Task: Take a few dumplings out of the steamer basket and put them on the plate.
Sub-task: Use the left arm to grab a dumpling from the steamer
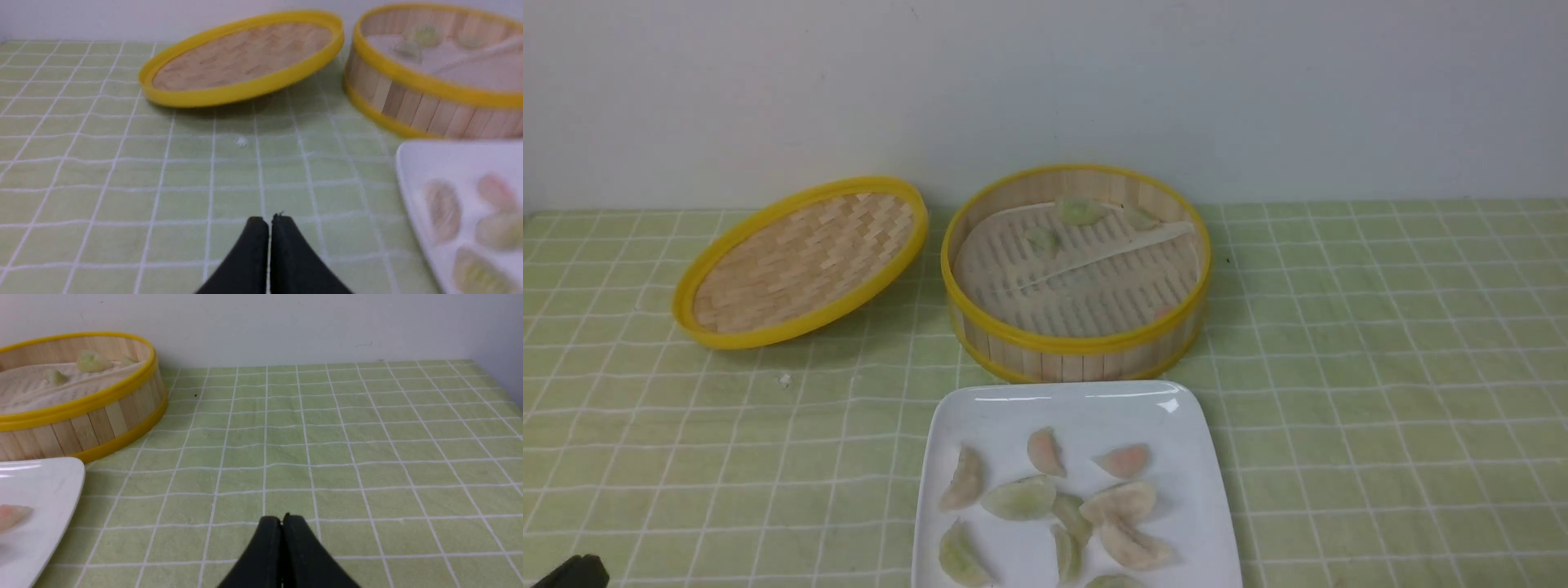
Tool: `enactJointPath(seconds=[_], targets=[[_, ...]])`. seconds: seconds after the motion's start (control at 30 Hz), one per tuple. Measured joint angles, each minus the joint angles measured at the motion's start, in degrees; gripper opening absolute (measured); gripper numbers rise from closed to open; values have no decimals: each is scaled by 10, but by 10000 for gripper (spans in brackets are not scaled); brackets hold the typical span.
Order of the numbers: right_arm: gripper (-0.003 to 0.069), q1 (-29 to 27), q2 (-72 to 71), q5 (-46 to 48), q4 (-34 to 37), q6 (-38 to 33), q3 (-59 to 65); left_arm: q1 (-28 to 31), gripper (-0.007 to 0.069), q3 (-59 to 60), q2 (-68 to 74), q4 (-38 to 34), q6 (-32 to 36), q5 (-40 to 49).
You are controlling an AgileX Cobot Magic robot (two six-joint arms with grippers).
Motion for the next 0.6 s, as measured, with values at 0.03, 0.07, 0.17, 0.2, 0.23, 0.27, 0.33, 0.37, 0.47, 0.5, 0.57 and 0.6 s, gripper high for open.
enactJointPath(seconds=[0.03, 0.07, 0.17, 0.2, 0.23, 0.27, 0.33, 0.37, 0.47, 0.5, 0.57, 0.6], targets=[[-14, 0, 0, 0, 0, 0, 0, 0, -6, 0, 0, -15, -4, -21], [-14, 0, 0, 0, 0, 0, 0, 0, -6, 0, 0, -45, -13, -82], [-14, 0, 0, 0, 0, 0, 0, 0, -6, 0, 0, -81, -16, -193], [-14, 0, 0, 0, 0, 0, 0, 0, -6, 0, 0, -96, -17, -253], [-14, 0, 0, 0, 0, 0, 0, 0, -6, -1, 0, -107, -19, -311], [-14, 0, 0, 0, 0, 0, 0, 0, -6, -12, 1, -127, -23, -353], [-14, 0, 0, 0, 0, 0, 0, 0, -6, -48, 14, -143, -25, -365], [-14, 0, 0, 0, 0, 0, 0, 0, -6, -81, 28, -148, -25, -355], [-14, 0, 0, 0, 0, 0, 0, 0, -6, -228, 138, -136, -22, -229], [-14, 0, 0, 0, 0, 0, 0, 0, -6, -260, 166, -129, -20, -192], [-14, 0, 0, 0, 0, 0, 0, 0, -6, -338, 236, -111, -13, -93], [-14, 0, 0, 0, 0, 0, 0, 0, -6, -407, 300, -99, -5, 13]])
